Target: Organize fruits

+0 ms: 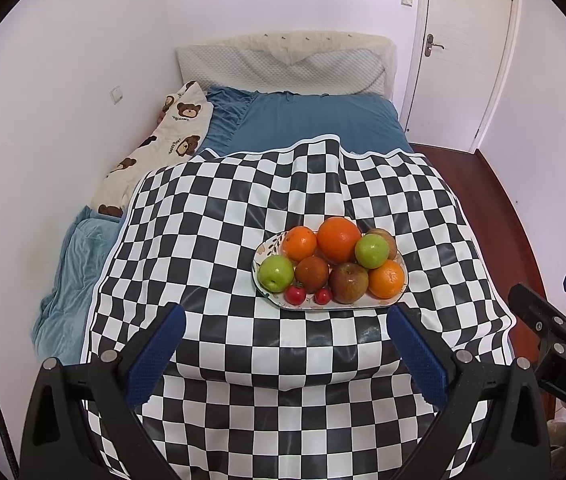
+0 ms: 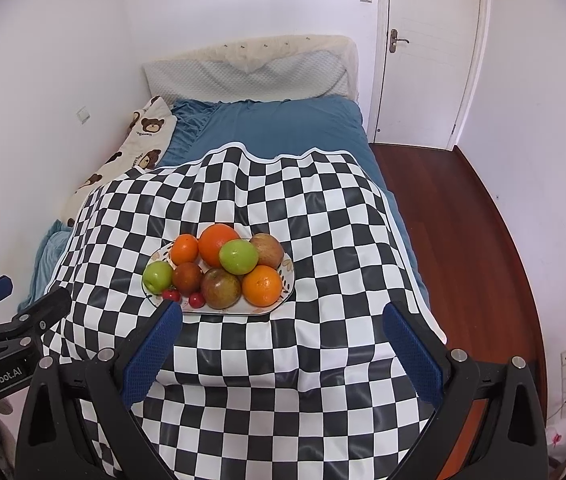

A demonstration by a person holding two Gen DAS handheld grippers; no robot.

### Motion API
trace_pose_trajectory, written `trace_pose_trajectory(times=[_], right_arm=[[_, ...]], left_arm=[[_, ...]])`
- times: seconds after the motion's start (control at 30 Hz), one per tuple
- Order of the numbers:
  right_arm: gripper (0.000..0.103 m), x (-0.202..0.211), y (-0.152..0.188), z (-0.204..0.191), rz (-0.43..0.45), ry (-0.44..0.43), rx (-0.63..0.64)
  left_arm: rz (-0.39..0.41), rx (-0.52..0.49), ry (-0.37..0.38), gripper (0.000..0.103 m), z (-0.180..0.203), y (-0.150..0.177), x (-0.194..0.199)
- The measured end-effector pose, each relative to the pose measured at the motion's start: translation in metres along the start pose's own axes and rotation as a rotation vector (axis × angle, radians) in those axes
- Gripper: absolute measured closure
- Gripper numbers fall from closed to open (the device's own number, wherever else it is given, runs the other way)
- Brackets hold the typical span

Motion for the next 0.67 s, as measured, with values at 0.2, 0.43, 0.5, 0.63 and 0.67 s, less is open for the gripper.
trace_pose_trajectory(times=[0.2, 0.43, 0.5, 0.63, 0.67], right_arm=[[0.001, 0.0002, -0.0008, -0.0008, -0.001, -0.004, 0.001], [0.001, 0.0002, 0.0003, -0.0005, -0.001, -0.004, -0.002], [0.001, 0.0003, -0.0005, -0.0003, 0.0, -0.003, -0.001], [0.001, 0.0004, -0.0007, -0.0004, 0.001, -0.002, -0.001], [0.001, 0.0002, 0.0011, -0.0009, 0.001, -0.001, 0.001]], left_arm=[[0.001, -0.001, 0.001, 0.0, -0.0004, 0.0002, 0.0001], [0.002, 0.0, -0.001, 0.0, -0.0008, 0.0005, 0.0006], [0.001, 0.0, 0.001, 0.0, -0.0009, 0.0005, 0.0004], [0.002, 0.001, -0.003, 0.0, -0.0012, 0.0006, 0.0009], [0.004, 0.001, -0.004, 0.0, 0.0002, 0.0001, 0.001]])
Point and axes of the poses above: each gripper's, at about its wrist camera, not at the fingertips, and x roughly against the way its jaws point, z to its right, y to its underside, the point moved 3 cm from there along -x, roughly the way its jaws point, and after that the axes turned 15 degrees about -x, right-handed, at the moved point
